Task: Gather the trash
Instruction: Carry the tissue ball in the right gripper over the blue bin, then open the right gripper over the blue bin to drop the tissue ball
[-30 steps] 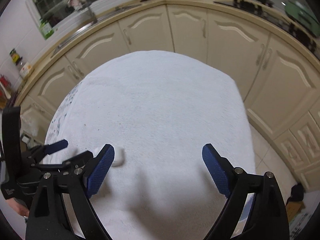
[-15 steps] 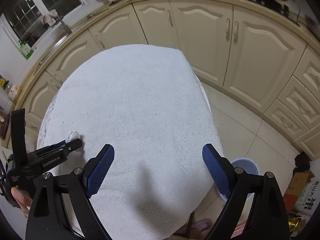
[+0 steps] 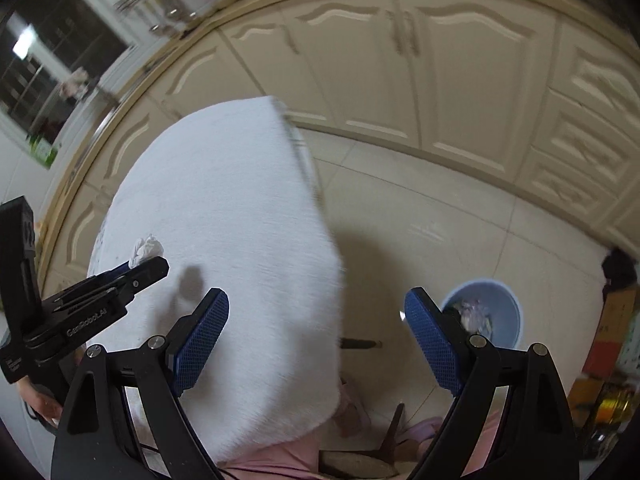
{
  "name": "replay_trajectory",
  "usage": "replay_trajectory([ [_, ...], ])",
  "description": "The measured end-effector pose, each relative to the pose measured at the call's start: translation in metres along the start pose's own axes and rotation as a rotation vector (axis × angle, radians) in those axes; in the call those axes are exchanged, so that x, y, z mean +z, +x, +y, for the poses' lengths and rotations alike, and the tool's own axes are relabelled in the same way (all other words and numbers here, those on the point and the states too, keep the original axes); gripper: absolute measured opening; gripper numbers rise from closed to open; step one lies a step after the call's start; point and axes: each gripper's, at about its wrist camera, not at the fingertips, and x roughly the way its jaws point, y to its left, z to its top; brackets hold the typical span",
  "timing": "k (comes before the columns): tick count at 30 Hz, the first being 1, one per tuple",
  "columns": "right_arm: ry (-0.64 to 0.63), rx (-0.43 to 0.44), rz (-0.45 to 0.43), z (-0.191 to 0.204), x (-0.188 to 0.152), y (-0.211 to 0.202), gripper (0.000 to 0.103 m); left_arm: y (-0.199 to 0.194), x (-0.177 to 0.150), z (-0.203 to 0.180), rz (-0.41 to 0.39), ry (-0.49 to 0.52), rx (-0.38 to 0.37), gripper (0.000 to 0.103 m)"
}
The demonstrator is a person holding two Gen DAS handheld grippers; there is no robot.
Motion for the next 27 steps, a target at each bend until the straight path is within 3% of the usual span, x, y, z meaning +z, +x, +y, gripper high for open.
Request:
replay_trajectory([
  [10, 0.303, -0.161, -0.068, -0.143, -0.048, -0.068, 0.091, 0.051, -0.005, -0.162, 0.114, 0.32, -0.184, 0.029],
  [14, 0.401, -0.215, -0.102, -0.189, -0.069, -0.1, 0.091, 0.069, -0.013, -0.214, 0.146, 0.415, -0.239, 0.036],
  [15, 0.424, -0.238, -0.116, -0.2, -0.075, -0.11, 0.091, 0.076, -0.009, -0.222, 0.145, 0.433, -0.23, 0.043],
  [17, 0.451, -0.28, -0.13, -0.214, -0.083, -0.121, 0.091, 0.088, -0.007, -0.24, 0.154, 0.462, -0.186, 0.09],
  [18, 0.46, -0.292, -0.132, -0.22, -0.086, -0.125, 0.091, 0.094, -0.005, -0.245, 0.149, 0.464, -0.178, 0.095],
  [22, 0.491, -0.294, -0.125, -0.241, -0.1, -0.129, 0.091, 0.105, -0.009, -0.259, 0.151, 0.487, -0.142, 0.094],
  [27, 0.486, -0.279, -0.11, -0.239, -0.106, -0.119, 0.091, 0.107, -0.021, -0.272, 0.149, 0.463, -0.071, 0.095],
])
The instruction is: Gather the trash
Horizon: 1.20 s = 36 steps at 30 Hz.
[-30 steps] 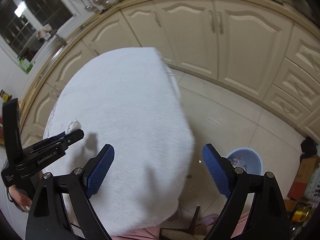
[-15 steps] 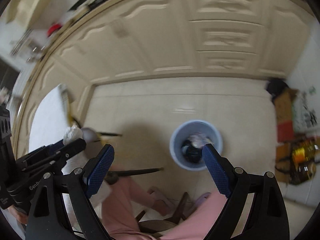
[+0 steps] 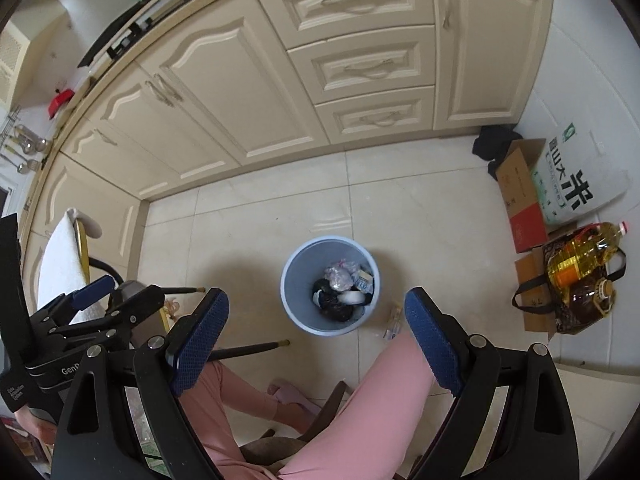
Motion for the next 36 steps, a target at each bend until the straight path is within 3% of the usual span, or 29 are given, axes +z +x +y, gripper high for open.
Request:
replay_trajectory([
  [2, -0.004, 0.01, -0.01, 0.003, -0.006, 0.0, 0.091, -0.003, -0.005, -0.018, -0.005, -0.013, 0.055, 0.094],
  [7, -0.086, 0.034, -0.064, 0.034, -0.02, -0.007, 0.091, -0.035, -0.038, -0.024, -0.044, -0.097, 0.102, 0.095],
  [15, -0.327, 0.061, -0.22, 0.107, -0.057, -0.056, 0.098, -0.133, -0.116, -0.016, -0.22, -0.273, 0.211, 0.095],
  [20, -0.437, 0.094, -0.335, 0.136, -0.078, -0.098, 0.103, -0.192, -0.176, -0.029, -0.37, -0.396, 0.278, 0.102],
  [26, -0.555, 0.149, -0.447, 0.159, -0.102, -0.143, 0.103, -0.242, -0.246, -0.056, -0.495, -0.521, 0.305, 0.102],
  [31, -0.614, 0.138, -0.532, 0.166, -0.119, -0.171, 0.103, -0.267, -0.297, -0.073, -0.552, -0.56, 0.295, 0.102],
  [36, -0.647, 0.139, -0.618, 0.174, -0.131, -0.197, 0.103, -0.292, -0.334, -0.089, -0.607, -0.583, 0.355, 0.102],
])
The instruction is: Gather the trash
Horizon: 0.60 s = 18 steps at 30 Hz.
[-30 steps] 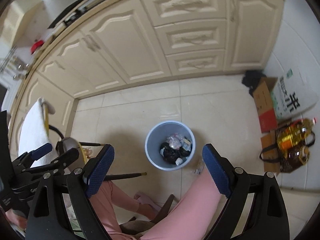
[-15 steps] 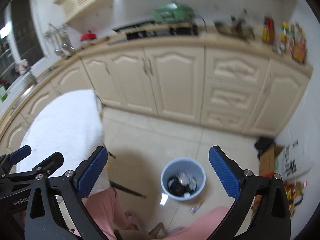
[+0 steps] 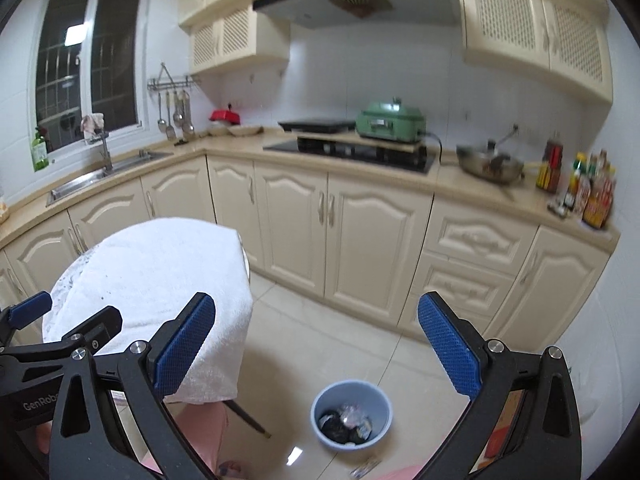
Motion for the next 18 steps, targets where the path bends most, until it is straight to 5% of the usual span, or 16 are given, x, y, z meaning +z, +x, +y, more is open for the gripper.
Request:
replay_trajectory([
  [18, 0.026, -0.048, -0.077, 0.015, 0.003, -0.022, 0.103, -0.036, -0.023, -0.009, -0.096, 0.005, 0.042, 0.102],
])
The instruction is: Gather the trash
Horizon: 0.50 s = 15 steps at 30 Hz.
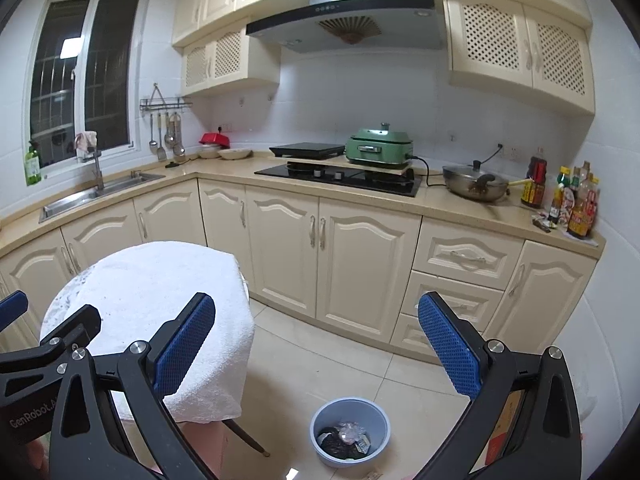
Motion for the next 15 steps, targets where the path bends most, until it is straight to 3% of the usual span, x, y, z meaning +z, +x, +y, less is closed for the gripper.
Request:
replay_trajectory([
  [15, 0.013, -0.03, -0.023, -0.002, -0.002, -0.013, 0.103, -0.002, 0.002, 0.002, 0.004, 0.016, -0.017, 0.102],
])
